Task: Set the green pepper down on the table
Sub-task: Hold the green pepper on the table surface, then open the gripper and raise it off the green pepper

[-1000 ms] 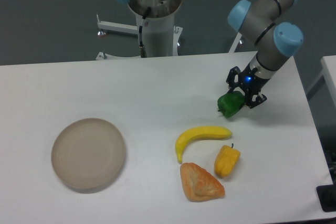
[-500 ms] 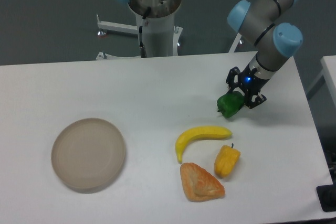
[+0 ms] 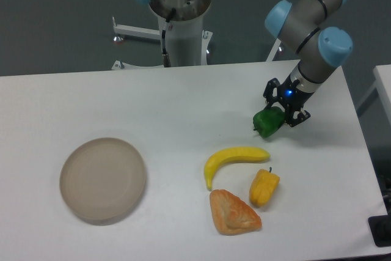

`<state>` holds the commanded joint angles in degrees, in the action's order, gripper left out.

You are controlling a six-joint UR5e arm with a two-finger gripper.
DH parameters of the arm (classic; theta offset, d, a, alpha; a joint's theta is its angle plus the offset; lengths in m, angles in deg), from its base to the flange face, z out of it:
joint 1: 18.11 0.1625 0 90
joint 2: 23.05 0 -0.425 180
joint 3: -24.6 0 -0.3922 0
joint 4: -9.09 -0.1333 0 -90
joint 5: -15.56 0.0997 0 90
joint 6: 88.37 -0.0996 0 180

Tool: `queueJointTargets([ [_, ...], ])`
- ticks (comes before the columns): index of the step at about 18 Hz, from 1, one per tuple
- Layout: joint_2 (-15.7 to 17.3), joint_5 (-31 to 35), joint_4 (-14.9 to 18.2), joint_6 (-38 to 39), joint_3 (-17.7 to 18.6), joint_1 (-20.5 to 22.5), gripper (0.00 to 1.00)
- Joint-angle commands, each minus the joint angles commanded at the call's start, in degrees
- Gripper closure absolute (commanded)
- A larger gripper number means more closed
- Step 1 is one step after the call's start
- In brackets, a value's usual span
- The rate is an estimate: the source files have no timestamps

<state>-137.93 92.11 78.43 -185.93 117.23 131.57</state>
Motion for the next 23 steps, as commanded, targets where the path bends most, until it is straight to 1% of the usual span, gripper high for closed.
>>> queueJointTargets([
  [5, 0.00, 0.00, 0.00, 0.09, -0.09, 0.00, 0.37],
  [6, 0.00, 0.00, 0.00, 0.00, -0.09, 0.00, 0.31],
  [7, 0.00, 0.09, 0.00, 0.00, -0.09, 0.00, 0.27],
  [8, 0.00, 0.09, -0.09, -0.09, -0.17, 0.00, 0.26],
  [10, -0.09, 0.09, -0.09, -0.26, -0.35, 0.00, 0.17],
  [13, -0.26, 0.09, -0.09, -0.35, -0.61, 0.00, 0.08],
  [14, -0.26, 0.17, -0.09, -0.26, -0.70, 0.00, 0.07],
  [15, -0.26, 0.18, 0.00, -0.26, -1.05, 0.00, 0.04],
  [17, -0.26, 0.26, 0.00, -0.35, -1.49, 0.09, 0.02],
  [20, -0.18, 0.44, 0.35, -1.14, -3.68, 0.52, 0.01],
  [21, -0.18, 1.05, 0.53, -1.14, -4.56, 0.53, 0.01],
  [23, -0.26, 4.99, 0.88, -1.23, -6.23, -0.08, 0.01],
])
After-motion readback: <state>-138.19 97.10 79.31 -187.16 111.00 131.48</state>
